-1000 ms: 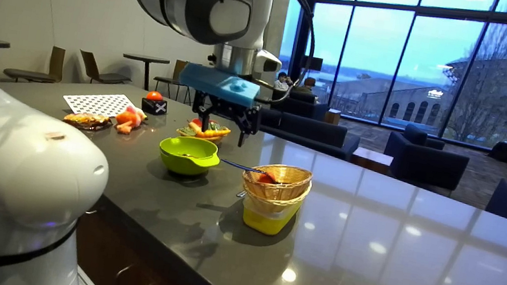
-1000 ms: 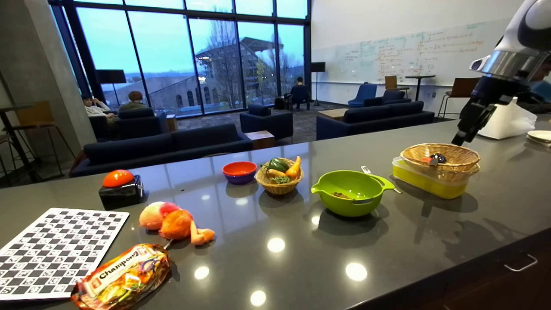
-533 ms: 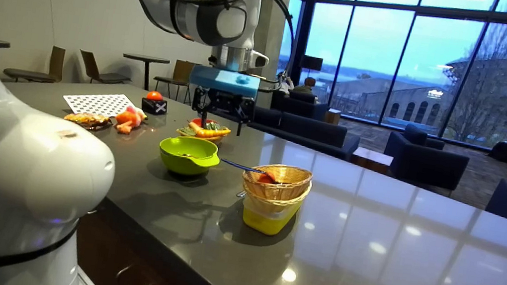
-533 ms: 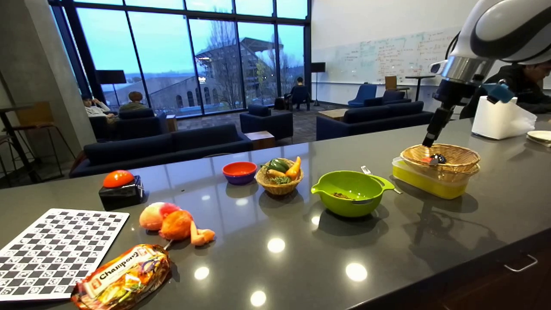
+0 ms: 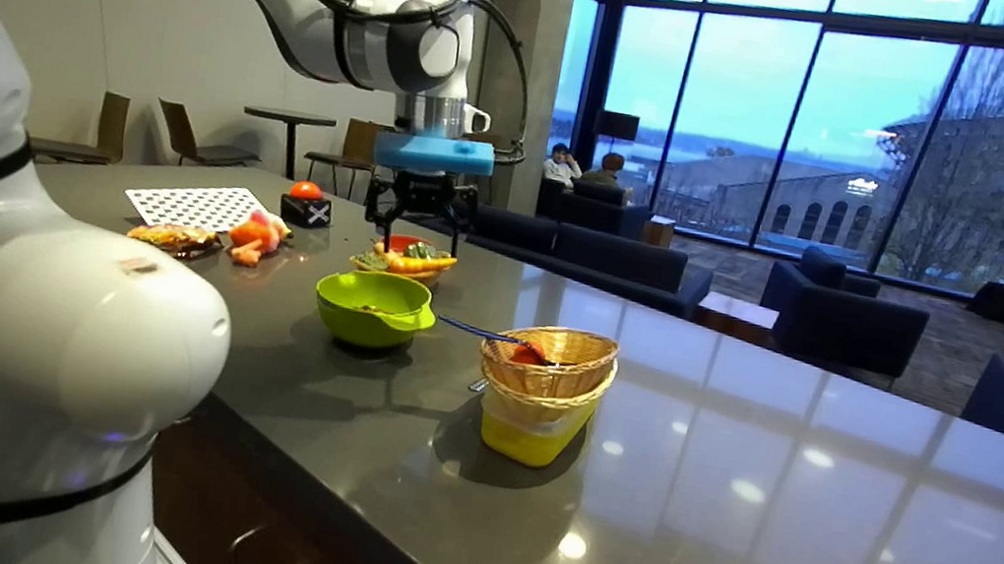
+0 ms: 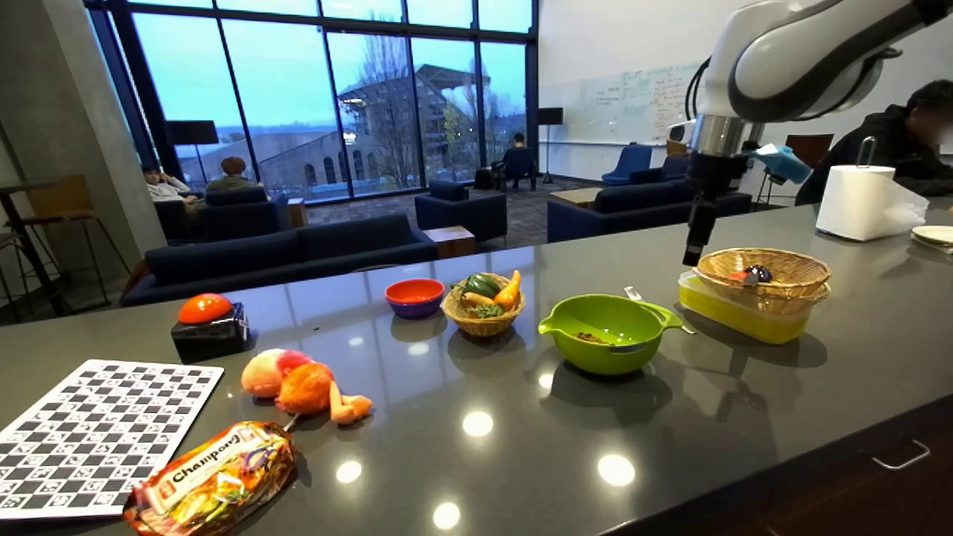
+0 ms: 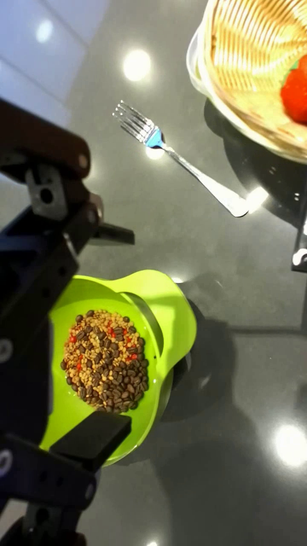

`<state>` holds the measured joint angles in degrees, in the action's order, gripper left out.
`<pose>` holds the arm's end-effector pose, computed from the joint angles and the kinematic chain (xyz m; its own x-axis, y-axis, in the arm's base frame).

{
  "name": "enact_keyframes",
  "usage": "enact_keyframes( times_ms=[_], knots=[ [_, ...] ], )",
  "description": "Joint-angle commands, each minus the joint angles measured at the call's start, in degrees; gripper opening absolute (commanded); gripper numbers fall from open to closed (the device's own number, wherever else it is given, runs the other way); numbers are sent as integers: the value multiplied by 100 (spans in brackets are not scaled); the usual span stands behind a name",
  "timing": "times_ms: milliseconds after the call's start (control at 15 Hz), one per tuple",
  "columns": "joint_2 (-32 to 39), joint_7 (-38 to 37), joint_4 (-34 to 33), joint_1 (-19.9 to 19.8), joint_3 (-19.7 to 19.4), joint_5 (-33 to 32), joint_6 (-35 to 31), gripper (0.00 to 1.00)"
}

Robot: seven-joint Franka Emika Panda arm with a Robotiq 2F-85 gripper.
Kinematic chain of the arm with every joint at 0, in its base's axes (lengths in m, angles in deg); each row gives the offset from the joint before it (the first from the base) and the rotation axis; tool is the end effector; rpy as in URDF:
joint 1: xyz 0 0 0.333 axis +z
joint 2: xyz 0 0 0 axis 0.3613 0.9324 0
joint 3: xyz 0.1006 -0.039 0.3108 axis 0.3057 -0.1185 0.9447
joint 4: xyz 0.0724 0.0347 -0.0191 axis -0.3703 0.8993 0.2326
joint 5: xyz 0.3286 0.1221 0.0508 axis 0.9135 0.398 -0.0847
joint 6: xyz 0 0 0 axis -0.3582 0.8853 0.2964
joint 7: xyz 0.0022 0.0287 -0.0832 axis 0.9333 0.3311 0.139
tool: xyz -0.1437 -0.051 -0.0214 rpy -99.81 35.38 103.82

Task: Move the carrot to the basket on the right

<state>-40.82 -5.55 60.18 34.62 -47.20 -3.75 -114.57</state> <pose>0.3966 0.0798 0.4301 0.7255 0.6759 0.1299 0.6743 -0.7358 0.0627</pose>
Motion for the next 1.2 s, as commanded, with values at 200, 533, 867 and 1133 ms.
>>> enact_keyframes(
  times_ms=[200,533,867,1133],
  knots=[
    [861,87,-787,-14,598,-470,88,100],
    [1301,104,-1200,-5,891,-654,106,100],
    [1790,-38,-1603,-1,1184,-993,145,100],
    [2152,-220,-1977,6,1353,-1376,239,100]
  ],
)
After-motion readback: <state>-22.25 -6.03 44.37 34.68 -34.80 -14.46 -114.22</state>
